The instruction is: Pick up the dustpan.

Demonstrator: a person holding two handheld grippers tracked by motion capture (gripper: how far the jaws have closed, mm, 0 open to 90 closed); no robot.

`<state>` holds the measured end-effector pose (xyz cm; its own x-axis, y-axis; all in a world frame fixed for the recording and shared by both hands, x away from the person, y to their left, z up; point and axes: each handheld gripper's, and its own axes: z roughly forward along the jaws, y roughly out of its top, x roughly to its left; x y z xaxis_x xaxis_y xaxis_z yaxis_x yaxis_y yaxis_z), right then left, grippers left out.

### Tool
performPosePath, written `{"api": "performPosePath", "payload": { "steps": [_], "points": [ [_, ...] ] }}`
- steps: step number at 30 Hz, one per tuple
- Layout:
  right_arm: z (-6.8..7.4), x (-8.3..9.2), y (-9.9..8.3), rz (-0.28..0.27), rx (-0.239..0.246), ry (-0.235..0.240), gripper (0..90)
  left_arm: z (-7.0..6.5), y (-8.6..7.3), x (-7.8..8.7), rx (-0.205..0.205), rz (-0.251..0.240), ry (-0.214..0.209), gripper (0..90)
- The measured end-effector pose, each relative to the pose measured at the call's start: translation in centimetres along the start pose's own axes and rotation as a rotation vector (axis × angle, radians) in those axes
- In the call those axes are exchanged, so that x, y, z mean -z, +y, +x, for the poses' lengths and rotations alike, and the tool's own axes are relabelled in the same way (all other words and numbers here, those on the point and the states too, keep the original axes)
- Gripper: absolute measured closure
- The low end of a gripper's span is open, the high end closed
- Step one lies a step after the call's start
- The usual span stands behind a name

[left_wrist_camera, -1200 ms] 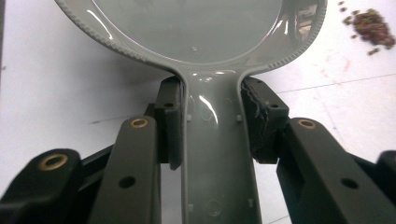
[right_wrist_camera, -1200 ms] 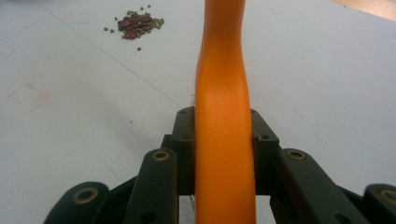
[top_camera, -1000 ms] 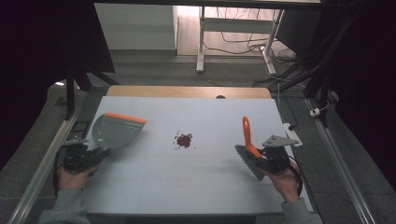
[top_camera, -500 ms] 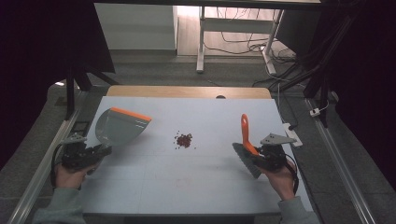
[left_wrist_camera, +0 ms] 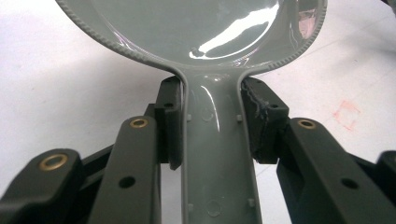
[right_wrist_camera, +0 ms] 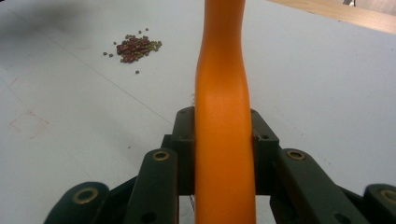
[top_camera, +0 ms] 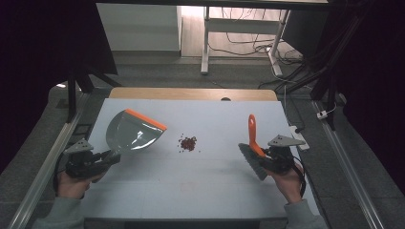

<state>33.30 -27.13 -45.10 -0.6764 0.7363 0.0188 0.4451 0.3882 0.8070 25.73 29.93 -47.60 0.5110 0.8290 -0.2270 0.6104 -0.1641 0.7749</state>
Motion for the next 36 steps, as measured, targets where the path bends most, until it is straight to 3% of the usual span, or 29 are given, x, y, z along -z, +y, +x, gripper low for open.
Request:
{"api": "performPosePath", "payload": {
  "steps": [14, 19, 25, 31, 36],
  "points": [
    [0.5, 0.1, 0.1, -0.007, 0.011, 0.007, 70.4, -1.4, 0.5, -0.4, -0.096, 0.064, -0.064, 61.5],
    [0.5, 0.0, 0.0, -0.007, 0.010, 0.005, 70.4, -1.7, 0.5, -0.8, -0.111, 0.087, -0.074, 61.5],
    [0.6, 0.0, 0.0, -0.003, 0.012, 0.006, 70.4, -2.2, 0.3, -0.9, -0.170, 0.133, -0.093, 61.5],
    [0.5, 0.0, -0.1, -0.002, 0.012, 0.004, 70.4, -2.6, 0.2, -1.1, -0.192, 0.160, -0.087, 61.5],
    [0.6, -0.1, -0.1, -0.004, 0.011, 0.008, 70.4, -2.8, 0.1, -1.4, -0.226, 0.193, -0.108, 61.5]
  ]
}}
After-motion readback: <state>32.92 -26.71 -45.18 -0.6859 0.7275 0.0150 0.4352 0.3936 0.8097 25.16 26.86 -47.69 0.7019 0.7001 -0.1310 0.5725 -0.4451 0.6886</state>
